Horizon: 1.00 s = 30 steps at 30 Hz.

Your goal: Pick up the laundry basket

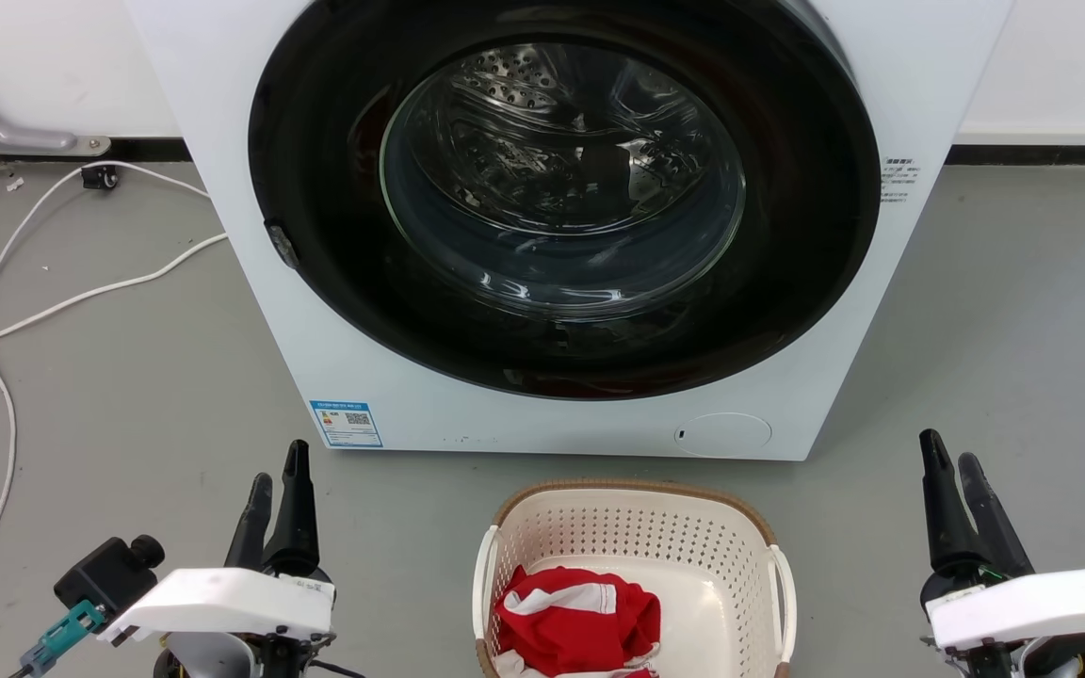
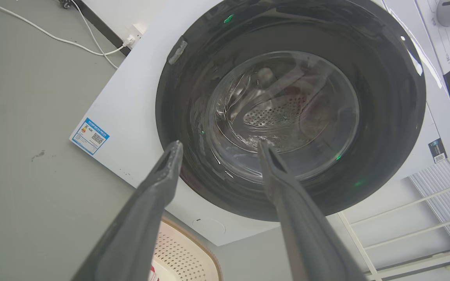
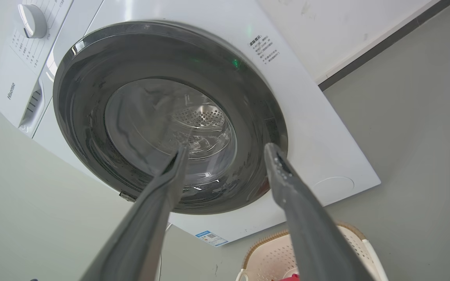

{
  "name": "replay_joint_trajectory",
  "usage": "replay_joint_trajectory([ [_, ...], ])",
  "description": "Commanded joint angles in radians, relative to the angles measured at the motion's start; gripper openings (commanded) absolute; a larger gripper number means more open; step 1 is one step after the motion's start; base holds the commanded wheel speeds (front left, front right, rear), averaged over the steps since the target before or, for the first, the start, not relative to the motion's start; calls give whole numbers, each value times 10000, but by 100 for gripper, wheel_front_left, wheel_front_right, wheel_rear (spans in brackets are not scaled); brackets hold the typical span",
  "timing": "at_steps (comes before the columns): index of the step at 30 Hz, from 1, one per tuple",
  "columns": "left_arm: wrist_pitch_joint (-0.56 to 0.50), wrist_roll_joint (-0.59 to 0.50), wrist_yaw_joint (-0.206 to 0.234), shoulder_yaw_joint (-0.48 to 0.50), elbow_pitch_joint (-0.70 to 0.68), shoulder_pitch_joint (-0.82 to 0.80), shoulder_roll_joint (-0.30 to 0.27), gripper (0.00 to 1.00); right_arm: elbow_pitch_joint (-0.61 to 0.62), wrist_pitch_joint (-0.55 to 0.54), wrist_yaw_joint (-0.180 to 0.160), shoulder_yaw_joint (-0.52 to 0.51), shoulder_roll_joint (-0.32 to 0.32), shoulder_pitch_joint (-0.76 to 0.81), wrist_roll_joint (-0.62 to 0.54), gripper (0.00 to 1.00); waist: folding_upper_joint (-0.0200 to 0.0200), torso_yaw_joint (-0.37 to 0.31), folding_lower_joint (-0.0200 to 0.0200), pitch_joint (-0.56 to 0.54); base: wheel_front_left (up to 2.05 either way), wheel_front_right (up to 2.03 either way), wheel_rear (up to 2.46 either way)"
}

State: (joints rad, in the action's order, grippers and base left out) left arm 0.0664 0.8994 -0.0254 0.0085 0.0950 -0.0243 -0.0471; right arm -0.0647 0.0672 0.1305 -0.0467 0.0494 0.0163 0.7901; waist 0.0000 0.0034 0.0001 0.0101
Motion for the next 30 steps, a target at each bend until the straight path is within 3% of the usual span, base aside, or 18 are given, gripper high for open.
replay_joint_trajectory([
  [1, 100, -267, 15, -21, -188, -5, -28, 100, 215, 85, 3, 30, 23, -41, -294, 100, 0, -1, -1, 3, 0, 0, 0],
  [30, 937, -3799, 430, -485, -748, 377, -35, 100, 1132, 939, 2, 386, 19, 456, -4067, 100, 0, 10, -1, 22, 0, 0, 0],
])
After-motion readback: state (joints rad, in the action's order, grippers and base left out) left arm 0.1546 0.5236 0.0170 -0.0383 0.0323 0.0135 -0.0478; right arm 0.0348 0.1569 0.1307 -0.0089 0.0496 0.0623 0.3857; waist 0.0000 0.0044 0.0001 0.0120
